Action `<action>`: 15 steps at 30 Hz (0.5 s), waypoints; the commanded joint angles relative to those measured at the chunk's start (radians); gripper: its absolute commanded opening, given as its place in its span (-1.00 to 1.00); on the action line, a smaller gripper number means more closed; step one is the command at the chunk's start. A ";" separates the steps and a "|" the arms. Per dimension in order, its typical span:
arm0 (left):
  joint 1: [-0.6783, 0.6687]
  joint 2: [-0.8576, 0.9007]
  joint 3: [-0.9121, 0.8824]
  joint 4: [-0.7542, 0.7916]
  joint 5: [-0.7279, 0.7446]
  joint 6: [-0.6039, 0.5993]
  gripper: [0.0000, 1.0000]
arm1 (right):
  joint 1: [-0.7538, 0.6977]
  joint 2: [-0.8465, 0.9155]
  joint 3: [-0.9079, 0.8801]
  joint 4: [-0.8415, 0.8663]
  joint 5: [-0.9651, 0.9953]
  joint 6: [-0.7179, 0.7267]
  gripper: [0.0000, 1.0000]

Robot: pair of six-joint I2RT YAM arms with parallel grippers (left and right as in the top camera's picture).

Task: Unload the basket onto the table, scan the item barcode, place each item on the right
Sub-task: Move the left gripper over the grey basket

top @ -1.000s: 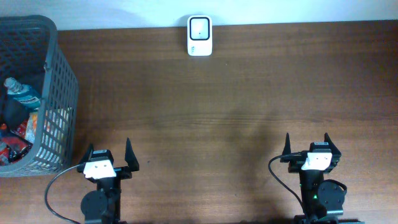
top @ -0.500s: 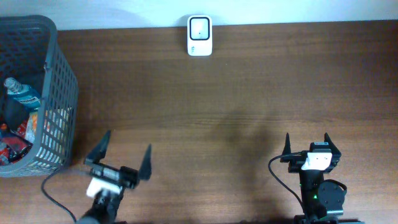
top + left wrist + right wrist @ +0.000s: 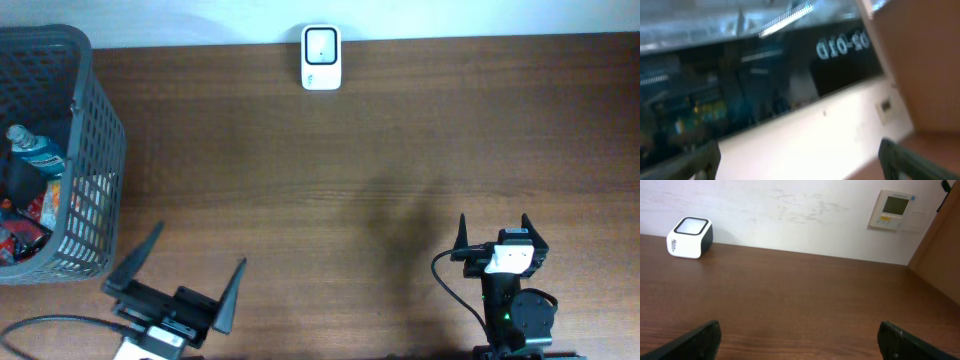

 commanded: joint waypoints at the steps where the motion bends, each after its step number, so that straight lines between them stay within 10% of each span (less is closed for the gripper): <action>1: 0.002 0.182 0.270 -0.295 -0.092 0.071 0.98 | 0.008 -0.006 -0.009 -0.001 0.019 -0.006 0.97; 5: 0.002 0.388 0.531 -0.630 -0.001 0.070 0.98 | 0.008 -0.006 -0.009 -0.001 0.019 -0.006 0.97; 15: 0.002 0.529 0.694 -0.686 -0.036 0.017 0.98 | 0.008 -0.006 -0.009 -0.001 0.019 -0.006 0.97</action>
